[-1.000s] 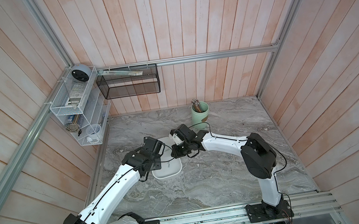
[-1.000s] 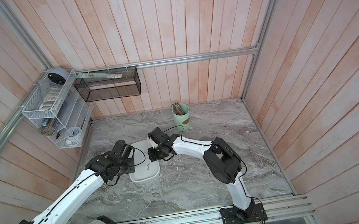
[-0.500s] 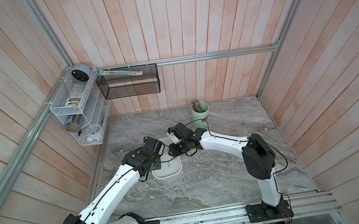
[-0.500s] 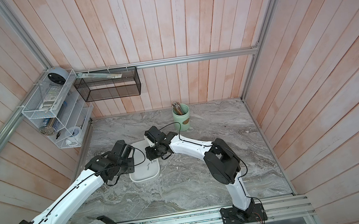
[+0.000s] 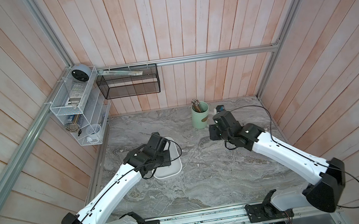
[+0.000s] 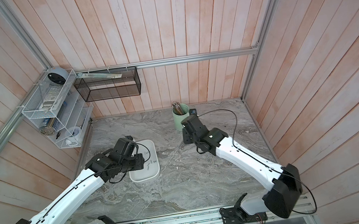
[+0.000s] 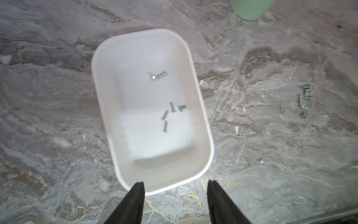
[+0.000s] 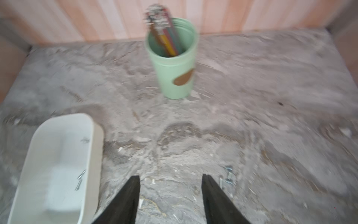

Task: Put the screws on the desktop into the storage box
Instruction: Pick up the screw from the center of the board.

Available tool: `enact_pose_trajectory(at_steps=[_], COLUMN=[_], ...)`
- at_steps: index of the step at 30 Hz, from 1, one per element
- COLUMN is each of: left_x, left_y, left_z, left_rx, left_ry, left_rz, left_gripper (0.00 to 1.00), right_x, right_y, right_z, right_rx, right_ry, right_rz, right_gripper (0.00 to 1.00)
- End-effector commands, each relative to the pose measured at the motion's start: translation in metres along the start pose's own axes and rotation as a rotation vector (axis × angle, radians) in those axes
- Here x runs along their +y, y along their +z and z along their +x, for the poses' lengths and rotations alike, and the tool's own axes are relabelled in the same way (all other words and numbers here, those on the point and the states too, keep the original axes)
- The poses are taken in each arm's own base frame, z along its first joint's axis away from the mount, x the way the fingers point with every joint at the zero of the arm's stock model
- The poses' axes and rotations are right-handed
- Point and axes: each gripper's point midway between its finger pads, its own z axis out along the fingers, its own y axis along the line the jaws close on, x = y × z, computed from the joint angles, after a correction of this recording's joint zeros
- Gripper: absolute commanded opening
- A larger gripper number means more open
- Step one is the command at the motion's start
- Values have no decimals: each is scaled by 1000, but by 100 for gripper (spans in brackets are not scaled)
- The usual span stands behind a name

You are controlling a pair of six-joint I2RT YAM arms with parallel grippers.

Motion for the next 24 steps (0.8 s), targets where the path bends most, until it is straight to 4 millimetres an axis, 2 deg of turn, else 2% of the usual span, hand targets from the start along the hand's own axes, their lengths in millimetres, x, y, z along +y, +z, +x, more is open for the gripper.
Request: enact_pose_trajectory(at_steps=[1,5,8,9,12,14,18,24], left_x=[-48,-115,-161,-184,-226,-247,-278,-299], left_y=[12,37,62,66,88,105,139,170], left_z=[-10,-3,6,15,28,37,55,53], left_rx=[-10,22,59,75,107,134,184,198], left_ry=[27,171,274,325,416,456,517,559], left_rz=[78,126,169,195,238,261,298,277], left_gripper=[58,57,55,54,54,53,52,52], right_x=[-67,-125,-156,-165,-186,-197,-204,-206], right_y=[13,19,20,22,30,36,49,60], right_z=[22,47,59,62,76,86,98,106], right_rx=[-31,-68,-60,-49,-10,24,57,83], right_ry=[213,402,413,413,431,461,512,526], right_rz=[79,37,100,125,183,206,169,166], right_gripper=[98,98,98,98,96,96,95,94])
